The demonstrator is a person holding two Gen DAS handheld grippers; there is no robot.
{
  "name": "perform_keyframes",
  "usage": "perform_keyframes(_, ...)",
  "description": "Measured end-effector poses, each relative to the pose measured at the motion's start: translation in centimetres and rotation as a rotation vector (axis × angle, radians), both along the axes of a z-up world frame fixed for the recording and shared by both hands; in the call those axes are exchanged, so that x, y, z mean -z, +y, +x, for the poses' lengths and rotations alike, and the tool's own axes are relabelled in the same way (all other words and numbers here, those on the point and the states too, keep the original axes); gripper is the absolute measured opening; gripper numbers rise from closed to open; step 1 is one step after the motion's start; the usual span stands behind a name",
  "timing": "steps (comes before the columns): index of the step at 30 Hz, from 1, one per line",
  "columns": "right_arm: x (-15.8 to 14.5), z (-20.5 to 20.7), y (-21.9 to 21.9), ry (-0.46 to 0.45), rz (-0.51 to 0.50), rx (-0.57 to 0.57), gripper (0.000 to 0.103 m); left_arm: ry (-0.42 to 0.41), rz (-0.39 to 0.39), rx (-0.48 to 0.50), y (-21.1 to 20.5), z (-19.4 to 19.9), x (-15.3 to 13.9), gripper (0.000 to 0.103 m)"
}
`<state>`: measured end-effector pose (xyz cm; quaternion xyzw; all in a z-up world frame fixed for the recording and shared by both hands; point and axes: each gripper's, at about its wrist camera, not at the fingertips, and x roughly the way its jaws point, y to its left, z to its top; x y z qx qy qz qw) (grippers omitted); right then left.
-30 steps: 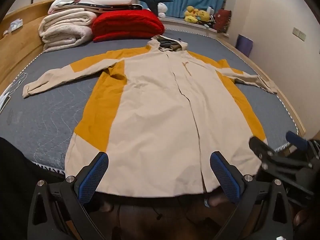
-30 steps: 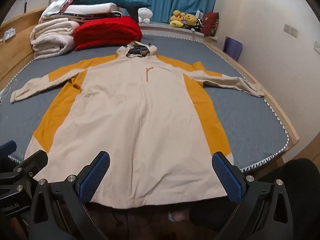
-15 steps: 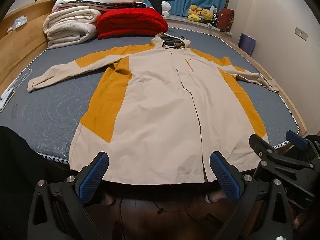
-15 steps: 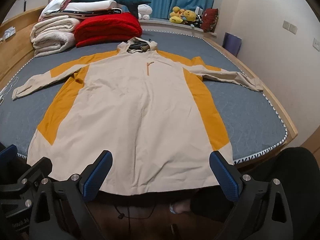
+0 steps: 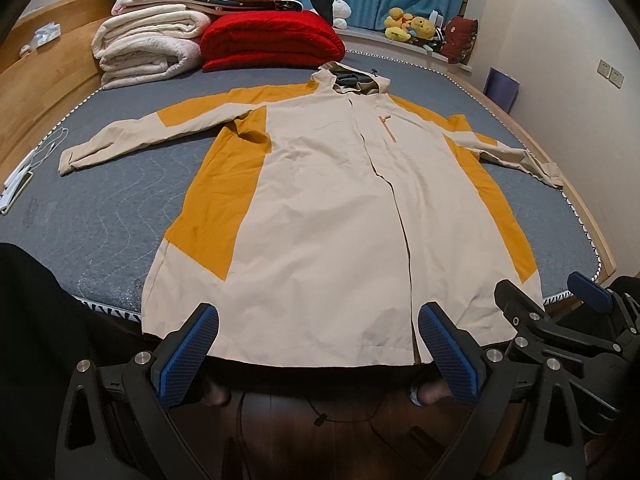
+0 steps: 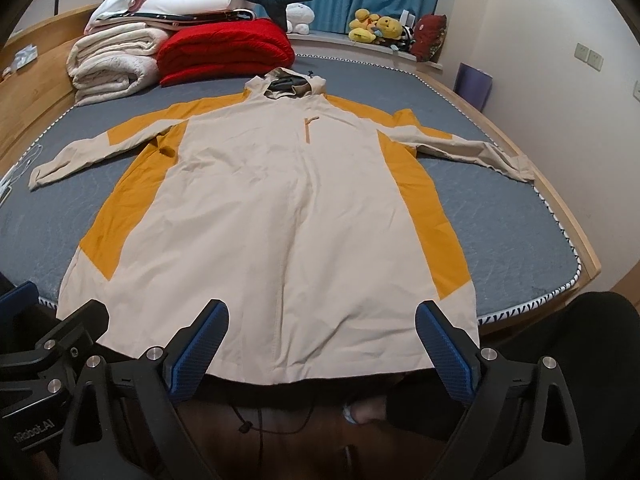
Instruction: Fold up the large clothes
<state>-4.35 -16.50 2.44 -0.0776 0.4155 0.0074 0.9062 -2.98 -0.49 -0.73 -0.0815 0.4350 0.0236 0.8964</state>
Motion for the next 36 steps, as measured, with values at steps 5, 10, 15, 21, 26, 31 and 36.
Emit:
perform_keyframes(5, 0.07, -0.02, 0.00, 0.001, 0.001, -0.001, 0.094, 0.000, 0.000, 0.000, 0.05, 0.05, 0.06, 0.099)
perform_keyframes(10, 0.19, 0.00, 0.21, 0.000, 0.001, -0.001, 0.094, 0.000, -0.001, 0.001, 0.11, 0.05, 0.05, 0.099)
perform_keyframes(15, 0.10, 0.08, 0.22, 0.001, 0.001, -0.001, 0.094, 0.001, -0.001, 0.002, 0.11, 0.07, 0.01, 0.099)
perform_keyframes(21, 0.07, 0.12, 0.21, 0.001, 0.002, -0.001, 0.094, 0.001, -0.001, 0.001, 0.13, 0.08, -0.01, 0.099)
perform_keyframes(26, 0.15, 0.19, 0.36, 0.001, 0.002, -0.002, 0.094, 0.000, 0.000, 0.002, 0.13, 0.08, 0.01, 0.099)
perform_keyframes(31, 0.12, 0.22, 0.35, 0.002, 0.003, -0.001, 0.094, 0.000, 0.000, 0.002, 0.14, 0.09, 0.03, 0.099)
perform_keyframes(36, 0.17, 0.25, 0.41, 0.001, 0.003, -0.001, 0.094, 0.001, 0.000, 0.002, 0.13, 0.09, 0.06, 0.099)
